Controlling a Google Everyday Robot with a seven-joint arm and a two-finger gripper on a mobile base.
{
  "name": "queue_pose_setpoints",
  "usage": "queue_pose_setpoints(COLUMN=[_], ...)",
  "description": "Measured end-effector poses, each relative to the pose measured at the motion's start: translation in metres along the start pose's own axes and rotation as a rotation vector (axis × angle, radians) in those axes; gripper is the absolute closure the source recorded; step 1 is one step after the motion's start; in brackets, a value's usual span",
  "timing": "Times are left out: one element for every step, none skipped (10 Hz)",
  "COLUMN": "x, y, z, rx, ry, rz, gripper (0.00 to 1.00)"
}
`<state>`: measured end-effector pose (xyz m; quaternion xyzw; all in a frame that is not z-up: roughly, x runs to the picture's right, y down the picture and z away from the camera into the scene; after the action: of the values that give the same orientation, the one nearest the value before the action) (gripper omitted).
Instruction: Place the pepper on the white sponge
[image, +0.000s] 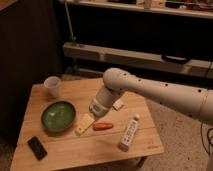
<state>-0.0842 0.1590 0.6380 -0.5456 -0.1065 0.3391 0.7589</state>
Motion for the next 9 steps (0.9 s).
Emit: queue_pose_setpoints(x=[0.0, -0.001, -0.004, -0.009, -0.011, -0.015, -0.016, -0.013, -0.01], y=[-0.001, -0.003, -0.008, -0.021, -0.033, -0.051, -0.068, -0.084, -0.095], z=[-0.001, -0.001, -0.003, -0.007, -0.013, -0.02, -0.023, -0.021, -0.016], rx=[0.005, 0.021, 0.06, 0.123, 0.162, 0.211, 0.256, 0.295, 0.325], ry=[0.002, 0.017, 0.043, 0.067, 0.075, 0.08, 0.086, 0.084, 0.084], rz=[0.0, 0.007, 0.008, 0.007, 0.007, 0.002, -0.011, -0.022, -0.041], gripper=[0.2, 0.2, 0.2, 0.2, 0.2, 0.2, 0.2, 0.2, 0.2])
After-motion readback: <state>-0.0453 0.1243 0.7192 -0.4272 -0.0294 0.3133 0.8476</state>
